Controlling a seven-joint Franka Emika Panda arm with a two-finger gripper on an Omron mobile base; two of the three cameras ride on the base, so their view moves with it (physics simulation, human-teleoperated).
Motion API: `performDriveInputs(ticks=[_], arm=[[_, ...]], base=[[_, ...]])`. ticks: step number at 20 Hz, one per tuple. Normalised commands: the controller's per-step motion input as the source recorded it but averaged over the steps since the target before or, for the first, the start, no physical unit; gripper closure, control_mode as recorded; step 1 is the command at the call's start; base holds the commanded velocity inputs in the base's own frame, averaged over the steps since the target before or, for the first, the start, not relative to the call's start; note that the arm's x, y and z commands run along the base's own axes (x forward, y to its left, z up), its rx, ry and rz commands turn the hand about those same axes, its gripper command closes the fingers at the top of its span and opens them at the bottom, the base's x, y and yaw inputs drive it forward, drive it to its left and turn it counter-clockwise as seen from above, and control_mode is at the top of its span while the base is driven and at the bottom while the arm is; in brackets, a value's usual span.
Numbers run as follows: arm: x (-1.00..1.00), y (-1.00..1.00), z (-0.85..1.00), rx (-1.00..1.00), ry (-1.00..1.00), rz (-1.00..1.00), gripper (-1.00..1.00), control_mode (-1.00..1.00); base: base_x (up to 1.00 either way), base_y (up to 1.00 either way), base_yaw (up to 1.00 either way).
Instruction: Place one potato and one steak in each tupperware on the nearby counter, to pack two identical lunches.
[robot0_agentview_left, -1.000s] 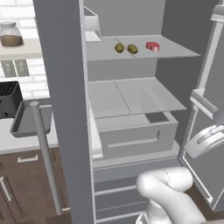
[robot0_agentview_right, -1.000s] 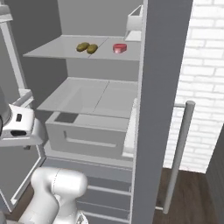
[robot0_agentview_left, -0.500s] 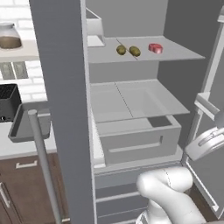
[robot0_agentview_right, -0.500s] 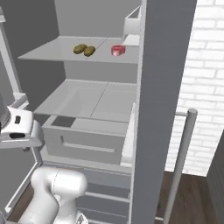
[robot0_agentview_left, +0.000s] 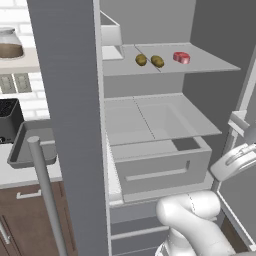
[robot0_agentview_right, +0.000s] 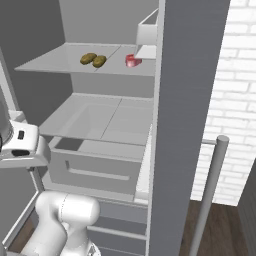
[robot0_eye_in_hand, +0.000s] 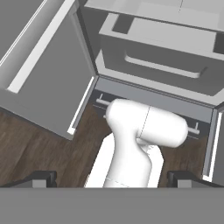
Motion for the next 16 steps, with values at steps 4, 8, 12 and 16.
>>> performDriveInputs(ticks=[4, 8, 12, 16], arm=[[0.31, -0.09, 0.01, 0.0, 0.0, 0.0, -1.0, -1.0], [0.85, -0.38, 0.13, 0.02, 0.0, -0.03, -1.0, -1.0], [1.0, -0.54, 0.32, 0.0, 0.0, -0.17, -1.0, -1.0], [1.0, -0.44, 0.18, 0.0, -0.01, -0.22, -1.0, -1.0]], base=[[0.12, -0.06, 0.0], [0.0, 0.0, 0.0], [0.0, 0.0, 0.0], [0.0, 0.0, 0.0]])
